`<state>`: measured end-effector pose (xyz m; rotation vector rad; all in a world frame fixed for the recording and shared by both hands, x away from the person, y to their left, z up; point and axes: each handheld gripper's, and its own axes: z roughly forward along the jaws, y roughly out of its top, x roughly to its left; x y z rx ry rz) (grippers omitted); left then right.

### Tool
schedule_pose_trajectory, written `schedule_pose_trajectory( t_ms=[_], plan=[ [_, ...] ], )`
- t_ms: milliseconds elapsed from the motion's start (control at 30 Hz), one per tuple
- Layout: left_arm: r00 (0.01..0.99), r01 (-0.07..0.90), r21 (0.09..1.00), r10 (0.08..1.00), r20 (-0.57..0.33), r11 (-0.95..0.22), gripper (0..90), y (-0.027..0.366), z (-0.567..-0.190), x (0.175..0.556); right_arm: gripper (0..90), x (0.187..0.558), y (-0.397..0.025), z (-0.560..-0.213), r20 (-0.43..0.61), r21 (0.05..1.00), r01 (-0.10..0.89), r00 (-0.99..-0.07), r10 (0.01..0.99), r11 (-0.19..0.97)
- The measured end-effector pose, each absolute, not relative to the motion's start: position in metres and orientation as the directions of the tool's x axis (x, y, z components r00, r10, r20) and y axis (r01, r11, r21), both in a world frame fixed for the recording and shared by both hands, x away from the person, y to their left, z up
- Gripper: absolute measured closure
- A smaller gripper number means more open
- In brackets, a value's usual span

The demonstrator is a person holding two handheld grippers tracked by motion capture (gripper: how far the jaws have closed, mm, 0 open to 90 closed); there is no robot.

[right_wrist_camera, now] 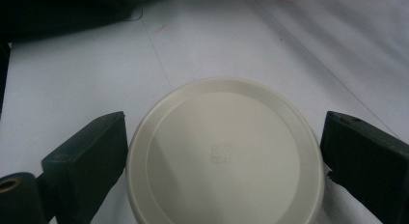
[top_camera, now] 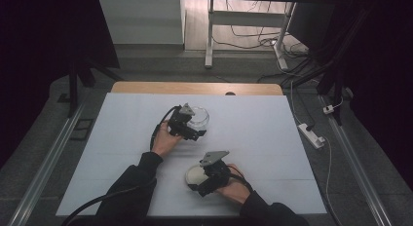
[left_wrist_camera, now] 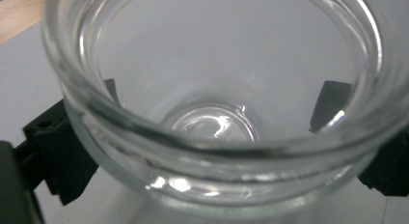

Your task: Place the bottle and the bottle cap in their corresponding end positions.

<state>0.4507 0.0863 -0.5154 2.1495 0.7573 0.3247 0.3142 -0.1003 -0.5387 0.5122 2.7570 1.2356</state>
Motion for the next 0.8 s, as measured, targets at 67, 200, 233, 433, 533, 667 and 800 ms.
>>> schedule_pose_trajectory(
  t_ms=[67, 200, 233, 433, 533, 667, 800],
  plan=[
    [0.788, 0.415, 0.775, 0.615, -0.044, -0.477, 0.6, 0.089, -0.516, 0.449, 2.7, 0.314, -0.101, -0.538, 0.061, 0.742, 0.266, -0.941, 0.333, 0.615],
    [0.79, 0.424, 0.773, 0.611, -0.059, -0.473, 0.0, 0.095, -0.516, 0.445, 1.6, 0.313, -0.102, -0.534, 0.054, 0.756, 0.26, -0.94, 0.338, 0.601],
    [0.791, 0.422, 0.773, 0.609, -0.059, -0.473, 0.0, 0.096, -0.516, 0.443, 1.5, 0.313, -0.103, -0.533, 0.056, 0.758, 0.264, -0.938, 0.343, 0.596],
    [0.795, 0.43, 0.769, 0.602, -0.074, -0.473, 0.0, 0.105, -0.513, 0.433, 0.8, 0.313, -0.106, -0.527, 0.058, 0.773, 0.267, -0.933, 0.355, 0.575],
    [0.791, 0.438, 0.769, 0.605, -0.084, -0.466, 0.0, 0.109, -0.512, 0.428, 0.7, 0.312, -0.107, -0.524, 0.055, 0.779, 0.265, -0.932, 0.359, 0.568],
    [0.792, 0.44, 0.769, 0.604, -0.089, -0.464, 0.0, 0.115, -0.51, 0.421, 0.7, 0.312, -0.11, -0.521, 0.05, 0.779, 0.264, -0.931, 0.363, 0.569],
    [0.793, 0.436, 0.769, 0.604, -0.083, -0.468, 0.0, 0.119, -0.509, 0.413, 0.7, 0.312, -0.113, -0.518, 0.041, 0.778, 0.261, -0.929, 0.368, 0.572]
  ],
)
